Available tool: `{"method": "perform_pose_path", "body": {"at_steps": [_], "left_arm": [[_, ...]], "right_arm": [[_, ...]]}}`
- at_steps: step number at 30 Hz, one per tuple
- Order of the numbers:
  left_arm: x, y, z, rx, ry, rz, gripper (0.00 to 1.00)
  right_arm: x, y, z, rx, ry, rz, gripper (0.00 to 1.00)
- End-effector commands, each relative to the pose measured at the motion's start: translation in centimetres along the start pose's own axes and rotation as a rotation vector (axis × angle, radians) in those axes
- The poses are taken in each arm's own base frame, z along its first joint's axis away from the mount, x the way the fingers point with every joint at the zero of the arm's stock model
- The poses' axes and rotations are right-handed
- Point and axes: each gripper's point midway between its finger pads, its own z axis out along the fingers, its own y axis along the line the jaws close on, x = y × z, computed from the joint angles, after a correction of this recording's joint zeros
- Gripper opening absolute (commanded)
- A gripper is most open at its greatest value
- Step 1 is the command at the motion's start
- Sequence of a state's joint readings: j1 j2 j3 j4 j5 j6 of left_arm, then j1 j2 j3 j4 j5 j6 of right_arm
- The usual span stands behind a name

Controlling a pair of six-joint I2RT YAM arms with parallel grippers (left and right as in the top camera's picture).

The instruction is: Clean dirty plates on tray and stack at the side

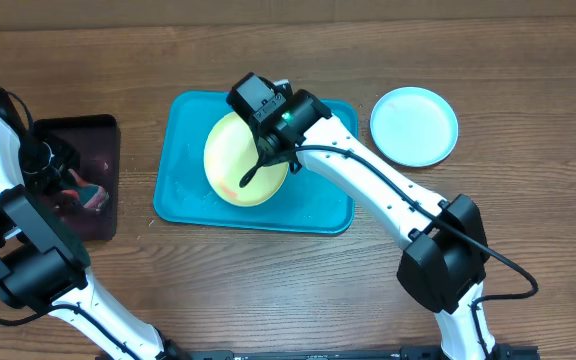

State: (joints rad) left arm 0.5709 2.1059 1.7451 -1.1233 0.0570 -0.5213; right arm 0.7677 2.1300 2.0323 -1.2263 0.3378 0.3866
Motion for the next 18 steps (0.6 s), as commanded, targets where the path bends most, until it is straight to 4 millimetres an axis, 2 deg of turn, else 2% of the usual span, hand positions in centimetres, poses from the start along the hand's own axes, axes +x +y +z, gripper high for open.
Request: {"method": "perform_pose_path", "body": {"at_steps": [1, 4, 7, 11, 12, 13, 14, 15, 18], "left_arm": [[0.3, -0.3, -0.1, 0.014, 0.021, 0.008, 0.51], [-0.2, -0.8, -1.6, 0.031, 0.007, 0.039, 0.45], [-0.5, -2.3, -3.7, 0.107, -0.008, 0.079, 0.32], [-0.4, -4.9, -6.4, 0.244, 0.002, 0.098, 0.37], [-0.3, -5.3, -6.7, 0.269, 0.009, 0.101, 0.41], [-0.1, -5.6, -6.9, 0.287, 0.015, 0.102, 0.52], [0.0, -5.8, -6.9, 0.294, 0.02, 0.103, 0.73], [0.0, -5.8, -6.9, 0.296, 0.023, 0.104, 1.0], [0.0, -5.9, -6.9, 0.296, 0.023, 0.105, 1.0]], "right_arm": [[-2.9, -1.8, -4.0, 0.133, -0.151, -0.057, 0.04], [-3.9, -3.2, -6.1, 0.279, -0.224, -0.124, 0.04], [-4.2, -3.0, -7.4, 0.373, -0.257, -0.28, 0.04], [-4.7, -2.9, -9.5, 0.528, -0.31, -0.427, 0.04], [-4.9, -3.2, -10.3, 0.585, -0.331, -0.439, 0.04], [-5.2, -3.5, -11.1, 0.645, -0.352, -0.455, 0.04], [-5.4, -3.7, -12.0, 0.703, -0.373, -0.467, 0.04], [-5.7, -4.0, -12.9, 0.758, -0.396, -0.47, 0.04], [-6.2, -4.2, -15.3, 0.897, -0.452, -0.484, 0.04]]}}
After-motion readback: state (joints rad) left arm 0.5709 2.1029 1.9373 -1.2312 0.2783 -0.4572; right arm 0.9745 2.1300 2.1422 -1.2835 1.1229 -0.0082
